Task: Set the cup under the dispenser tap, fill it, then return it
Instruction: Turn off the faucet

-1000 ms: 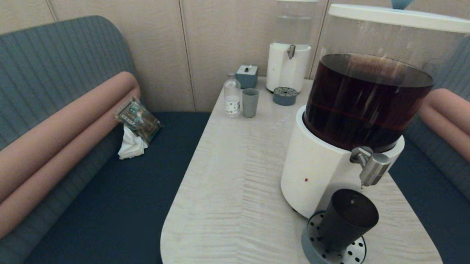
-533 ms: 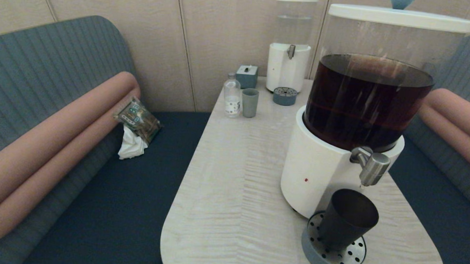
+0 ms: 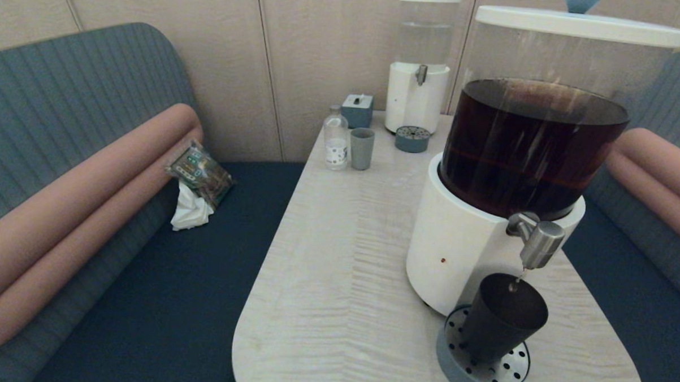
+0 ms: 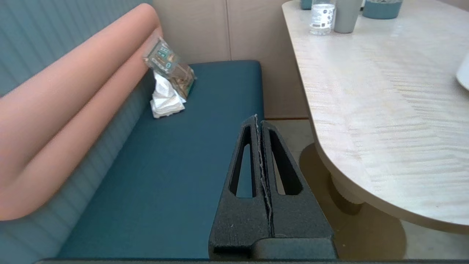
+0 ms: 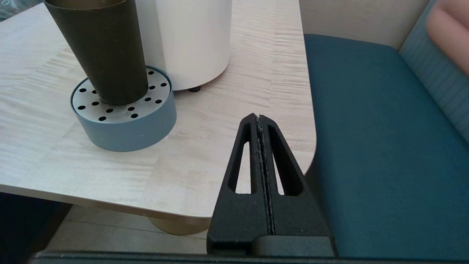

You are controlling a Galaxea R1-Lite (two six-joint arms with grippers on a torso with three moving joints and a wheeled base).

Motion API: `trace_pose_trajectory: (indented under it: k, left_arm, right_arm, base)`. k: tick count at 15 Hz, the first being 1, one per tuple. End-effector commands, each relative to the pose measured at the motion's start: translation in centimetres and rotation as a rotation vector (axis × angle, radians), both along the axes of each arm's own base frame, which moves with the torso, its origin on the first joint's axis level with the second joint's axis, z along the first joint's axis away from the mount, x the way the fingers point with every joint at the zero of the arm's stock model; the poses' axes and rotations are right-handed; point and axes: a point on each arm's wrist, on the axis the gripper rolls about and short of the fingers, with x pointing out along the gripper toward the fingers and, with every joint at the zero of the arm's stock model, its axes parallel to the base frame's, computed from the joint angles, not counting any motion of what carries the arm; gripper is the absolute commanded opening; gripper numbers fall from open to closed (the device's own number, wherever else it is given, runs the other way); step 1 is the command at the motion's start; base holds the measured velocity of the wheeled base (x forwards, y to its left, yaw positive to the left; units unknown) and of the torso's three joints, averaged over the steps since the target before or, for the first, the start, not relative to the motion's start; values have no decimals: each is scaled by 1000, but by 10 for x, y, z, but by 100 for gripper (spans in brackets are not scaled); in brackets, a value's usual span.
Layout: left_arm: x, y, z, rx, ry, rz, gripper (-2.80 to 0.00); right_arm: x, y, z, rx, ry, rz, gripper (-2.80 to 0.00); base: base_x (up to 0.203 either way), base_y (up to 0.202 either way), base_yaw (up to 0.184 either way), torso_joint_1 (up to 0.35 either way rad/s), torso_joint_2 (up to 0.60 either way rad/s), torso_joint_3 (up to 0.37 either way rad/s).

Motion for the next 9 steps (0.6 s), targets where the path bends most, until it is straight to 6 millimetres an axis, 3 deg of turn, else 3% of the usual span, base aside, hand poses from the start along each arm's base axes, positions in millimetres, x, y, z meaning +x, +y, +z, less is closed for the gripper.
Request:
trace_pose_trajectory:
  k: [1,2,5,7,9]
  left_arm:
    - [2,0,-7,-3,27,-5,-280]
    - [-2,0,6,-3,-8,-16,-280]
    - [-15,-2,80,-7,-81,-71,-280]
    - [5,-2,130,-13,-8,-119,-280]
    - [43,-4,172,-15,78,-199,-280]
  right_arm:
    - [1,0,-3,-2,6,0,-280]
    - [1,0,-3,0,7,0,-280]
    - [1,0,-3,-1,7,2,-280]
    - [1,0,-3,-2,7,1,-280]
    - [1,0,-3,-2,7,0,-280]
  base:
    - [0,0,0,0,0,0]
    - [0,0,0,0,0,0]
    - [0,0,0,0,0,0]
    - [0,0,0,0,0,0]
    - [0,0,0,0,0,0]
